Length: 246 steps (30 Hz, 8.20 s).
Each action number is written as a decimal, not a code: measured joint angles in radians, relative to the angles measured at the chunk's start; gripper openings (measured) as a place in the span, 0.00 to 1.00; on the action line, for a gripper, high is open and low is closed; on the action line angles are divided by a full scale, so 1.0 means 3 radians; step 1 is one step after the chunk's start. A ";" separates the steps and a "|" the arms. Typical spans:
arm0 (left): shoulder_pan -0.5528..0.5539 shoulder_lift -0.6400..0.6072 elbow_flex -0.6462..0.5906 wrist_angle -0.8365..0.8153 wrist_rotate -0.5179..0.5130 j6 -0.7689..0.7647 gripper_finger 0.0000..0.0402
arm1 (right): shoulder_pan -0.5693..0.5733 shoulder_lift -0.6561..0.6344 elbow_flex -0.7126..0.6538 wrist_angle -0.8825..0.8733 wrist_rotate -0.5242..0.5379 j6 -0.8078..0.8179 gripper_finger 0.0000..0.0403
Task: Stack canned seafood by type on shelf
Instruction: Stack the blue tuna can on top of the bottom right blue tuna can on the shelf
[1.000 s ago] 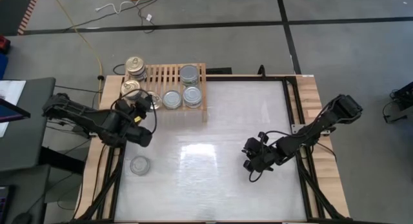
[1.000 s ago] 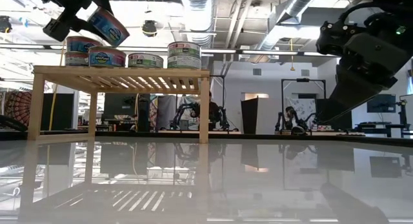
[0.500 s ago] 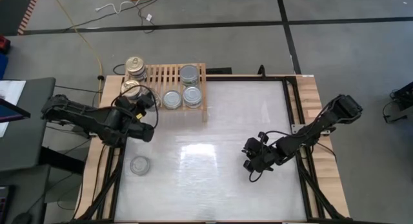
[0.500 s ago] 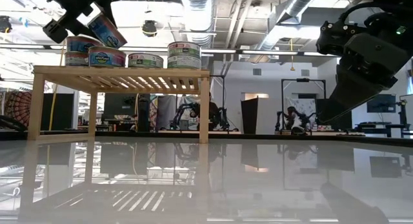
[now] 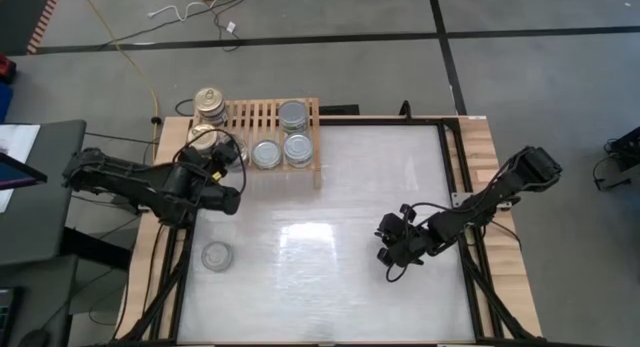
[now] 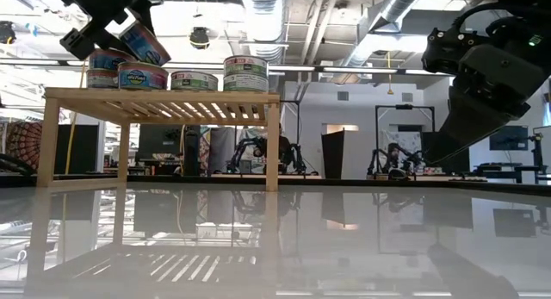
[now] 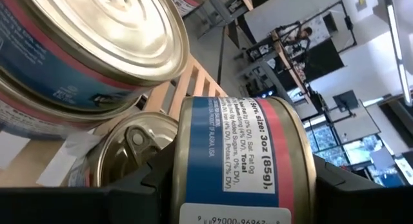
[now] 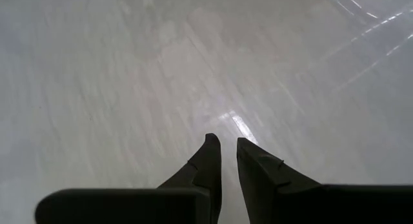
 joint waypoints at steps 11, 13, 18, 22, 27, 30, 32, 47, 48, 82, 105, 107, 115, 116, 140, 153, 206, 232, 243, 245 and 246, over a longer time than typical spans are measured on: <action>0.0089 0.0001 0.0000 0.0168 0.0020 0.0190 0.50 | 0.0000 0.0000 0.0000 0.0001 0.0001 -0.0081 0.20; 0.0100 0.0000 0.0000 0.0184 0.0020 0.0219 0.51 | 0.0000 0.0001 0.0000 0.0001 0.0001 -0.0082 0.20; 0.0108 0.0000 0.0000 0.0176 0.0017 0.0263 0.56 | 0.0000 0.0001 0.0000 0.0002 0.0001 -0.0081 0.20; 0.0107 0.0000 0.0000 0.0175 0.0019 0.0314 0.61 | 0.0000 0.0000 0.0000 0.0002 0.0001 -0.0081 0.20; 0.0107 0.0000 0.0000 0.0175 0.0084 0.0427 0.66 | 0.0000 0.0001 0.0000 0.0003 0.0002 -0.0081 0.20; 0.0107 0.0000 0.0000 0.0171 0.0321 0.0624 0.67 | 0.0000 0.0001 0.0000 0.0003 0.0001 -0.0081 0.20; 0.0108 0.0001 0.0000 0.0170 0.0462 0.0580 0.67 | 0.0000 0.0001 0.0000 0.0004 0.0001 -0.0081 0.20; 0.0107 -0.0003 0.0003 0.0262 0.0547 -0.0187 0.67 | 0.0000 0.0001 0.0000 0.0005 0.0002 -0.0080 0.20; 0.0107 -0.0003 0.0003 0.0296 0.0555 -0.0231 0.67 | 0.0000 0.0001 0.0000 0.0005 0.0003 -0.0080 0.20; 0.0008 -0.0254 0.0003 0.0800 0.1244 0.0137 0.67 | 0.0009 0.0003 0.0000 0.0097 0.0001 -0.0077 0.20; 0.0434 -0.0240 0.0003 0.0704 0.0978 0.0151 0.67 | 0.0006 0.0003 0.0000 0.0104 0.0000 -0.0077 0.20; 0.0451 -0.0226 0.0003 0.0704 0.0971 0.0152 0.67 | 0.0006 0.0003 0.0000 0.0102 0.0000 -0.0079 0.20; 0.0453 -0.0200 0.0003 0.0756 0.0994 0.0165 0.67 | -0.0002 0.0002 -0.0004 0.0245 0.0011 -0.0231 0.20; 0.0453 -0.0199 0.0003 0.0755 0.0994 0.0165 0.67 | -0.0003 0.0003 -0.0004 0.0394 0.0030 -0.0347 0.20; 0.0452 -0.0199 0.0003 0.0759 0.1084 0.0169 0.67 | -0.1015 0.2286 0.1836 0.3807 0.0037 -0.5295 0.03; 0.0452 -0.0199 0.0003 0.0758 0.1100 0.0169 0.67 | -0.1385 0.3393 0.3729 0.3693 -0.0289 -0.5947 0.03; 0.0177 -0.0242 0.0004 0.0299 0.1130 -0.0238 0.67 | -0.1668 0.3653 0.4494 0.3145 -0.0286 -0.6084 0.03; 0.0182 -0.0243 0.0001 0.0254 0.1019 -0.0225 0.67 | -0.1585 0.3651 0.4531 0.3103 -0.0076 -0.6414 0.03; 0.0136 -0.0246 0.0001 0.0431 0.1164 0.0106 0.67 | -0.1625 0.3652 0.4527 0.3090 -0.0034 -0.6323 0.03; 0.0110 -0.0246 0.0001 0.0446 0.1195 0.0099 0.67 | -0.1595 0.3652 0.4527 0.3091 -0.0019 -0.6416 0.03; 0.0106 -0.0246 0.0001 0.0453 0.1211 0.0096 0.67 | -0.1581 0.3652 0.4527 0.3092 -0.0017 -0.6443 0.03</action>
